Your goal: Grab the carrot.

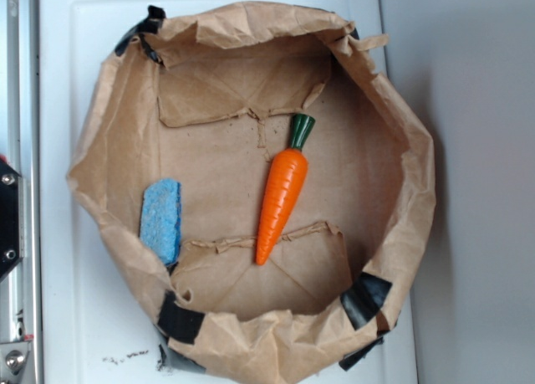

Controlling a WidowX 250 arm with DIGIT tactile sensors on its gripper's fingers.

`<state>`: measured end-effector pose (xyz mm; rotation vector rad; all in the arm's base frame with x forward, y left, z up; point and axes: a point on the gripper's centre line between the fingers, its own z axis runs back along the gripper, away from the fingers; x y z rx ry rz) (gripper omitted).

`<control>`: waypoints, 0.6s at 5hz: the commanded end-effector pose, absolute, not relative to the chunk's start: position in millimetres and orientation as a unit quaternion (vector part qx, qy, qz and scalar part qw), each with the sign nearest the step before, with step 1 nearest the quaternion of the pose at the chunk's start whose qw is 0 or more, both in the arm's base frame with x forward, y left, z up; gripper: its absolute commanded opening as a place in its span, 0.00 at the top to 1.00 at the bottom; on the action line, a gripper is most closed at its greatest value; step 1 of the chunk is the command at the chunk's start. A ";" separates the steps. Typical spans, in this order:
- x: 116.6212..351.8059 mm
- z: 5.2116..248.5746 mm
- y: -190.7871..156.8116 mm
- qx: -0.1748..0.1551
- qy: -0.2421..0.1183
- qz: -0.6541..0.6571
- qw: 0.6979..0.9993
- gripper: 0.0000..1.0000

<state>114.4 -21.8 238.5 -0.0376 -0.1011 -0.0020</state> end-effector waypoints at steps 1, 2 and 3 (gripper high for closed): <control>114.4 238.5 -21.8 -0.019 -0.051 -0.001 0.999 0.00; 159.8 228.8 -19.7 -0.015 -0.040 0.027 0.999 0.00; 202.6 214.1 -19.0 -0.003 -0.027 0.050 0.998 0.00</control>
